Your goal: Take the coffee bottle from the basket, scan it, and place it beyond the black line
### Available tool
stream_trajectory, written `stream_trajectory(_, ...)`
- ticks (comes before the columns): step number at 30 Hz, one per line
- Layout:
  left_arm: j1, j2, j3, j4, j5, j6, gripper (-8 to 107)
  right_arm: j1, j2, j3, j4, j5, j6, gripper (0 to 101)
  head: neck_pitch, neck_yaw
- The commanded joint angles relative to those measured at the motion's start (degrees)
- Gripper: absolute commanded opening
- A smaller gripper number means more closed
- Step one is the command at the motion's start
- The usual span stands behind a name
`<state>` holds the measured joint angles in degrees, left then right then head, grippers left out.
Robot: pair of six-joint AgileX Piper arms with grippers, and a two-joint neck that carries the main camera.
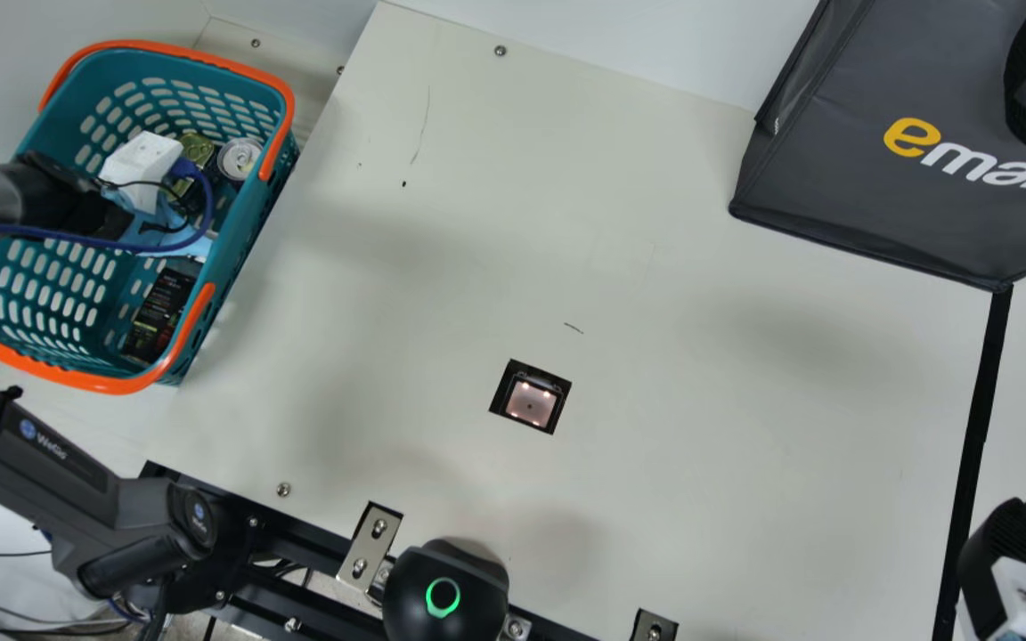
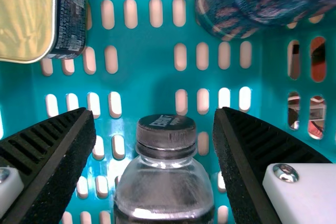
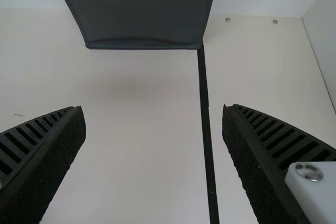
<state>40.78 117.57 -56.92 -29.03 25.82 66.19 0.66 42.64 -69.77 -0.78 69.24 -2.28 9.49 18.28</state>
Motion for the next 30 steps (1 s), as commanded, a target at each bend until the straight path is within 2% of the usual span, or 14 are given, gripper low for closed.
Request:
stream_trajectory(1,0.03,0.74,-0.46,0.42,0.01,-0.34,90,0.00,0.00,0.00,0.00,0.00,0.00,91,-1.57,0.14)
stream_trajectory(11,0.01,2.99,-2.67,3.61,0.18,-4.02,90,0.00,0.00,0.00,0.00,0.00,0.00,91,-1.57,0.14)
stream_trajectory(30,-1.02,1.76,-0.64,7.57,0.22,-10.73,90,0.00,0.00,0.00,0.00,-0.05,0.00,91,-1.57,0.14)
